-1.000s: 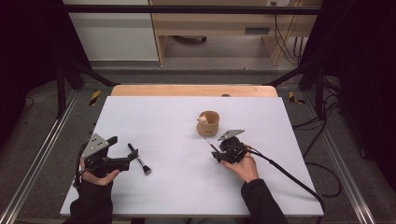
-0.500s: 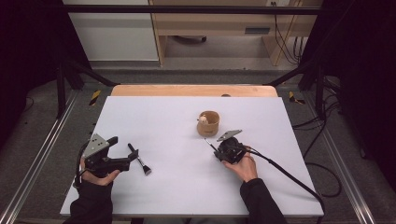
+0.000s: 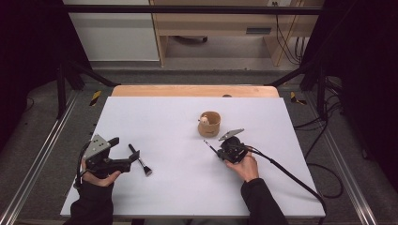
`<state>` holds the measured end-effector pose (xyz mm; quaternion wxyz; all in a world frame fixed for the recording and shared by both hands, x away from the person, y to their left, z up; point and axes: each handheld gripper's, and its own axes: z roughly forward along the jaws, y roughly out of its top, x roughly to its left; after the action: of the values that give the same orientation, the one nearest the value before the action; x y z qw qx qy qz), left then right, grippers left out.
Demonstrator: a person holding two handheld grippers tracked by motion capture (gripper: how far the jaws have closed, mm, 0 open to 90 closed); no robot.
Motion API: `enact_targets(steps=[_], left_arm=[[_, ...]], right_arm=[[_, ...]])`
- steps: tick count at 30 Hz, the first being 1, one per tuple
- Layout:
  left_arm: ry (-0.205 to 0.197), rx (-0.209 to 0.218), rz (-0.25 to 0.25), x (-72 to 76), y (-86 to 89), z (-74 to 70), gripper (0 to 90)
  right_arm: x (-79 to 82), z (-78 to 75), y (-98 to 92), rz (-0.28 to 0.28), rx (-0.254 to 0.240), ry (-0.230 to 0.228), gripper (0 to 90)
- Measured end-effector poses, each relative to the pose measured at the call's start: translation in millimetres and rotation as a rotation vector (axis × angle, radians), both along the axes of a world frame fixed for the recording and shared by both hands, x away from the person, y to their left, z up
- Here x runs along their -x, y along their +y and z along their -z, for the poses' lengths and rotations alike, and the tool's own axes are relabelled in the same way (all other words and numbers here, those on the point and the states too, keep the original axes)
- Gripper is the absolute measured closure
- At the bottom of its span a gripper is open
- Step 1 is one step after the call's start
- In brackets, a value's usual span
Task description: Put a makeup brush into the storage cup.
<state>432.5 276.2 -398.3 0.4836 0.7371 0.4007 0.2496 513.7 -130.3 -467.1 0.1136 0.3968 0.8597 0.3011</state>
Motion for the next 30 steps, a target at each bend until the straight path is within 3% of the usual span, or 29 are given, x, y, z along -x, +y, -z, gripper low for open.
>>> enact_targets(steps=[7, 12, 19, 20, 23, 30], left_arm=[[0.000, -0.001, 0.001, 0.1, -0.1, 0.0, 7.0], [-0.001, 0.001, 0.001, 0.2, 0.5, -0.2, 7.1], [0.002, -0.003, 0.005, -0.1, -0.2, 0.0, 7.1], [0.004, -0.005, 0.006, -0.2, -0.3, 0.1, 7.1], [0.005, -0.007, 0.007, -0.4, -0.4, 0.3, 7.1], [0.007, -0.006, 0.011, -0.5, -0.2, 0.3, 7.2]], right_arm=[[0.0, 0.1, -1.0, -0.034, 0.001, -0.004, 84.8], [0.7, -4.3, -2.9, -0.035, -0.006, -0.032, 72.3], [0.4, -25.5, -4.4, -0.048, 0.004, -0.063, 60.8], [-0.1, -33.5, -2.1, -0.045, 0.005, -0.055, 57.8], [-1.8, -38.7, -0.1, -0.049, 0.000, -0.048, 57.0], [-13.4, -39.2, 13.7, -0.094, 0.107, 0.037, 59.6]])
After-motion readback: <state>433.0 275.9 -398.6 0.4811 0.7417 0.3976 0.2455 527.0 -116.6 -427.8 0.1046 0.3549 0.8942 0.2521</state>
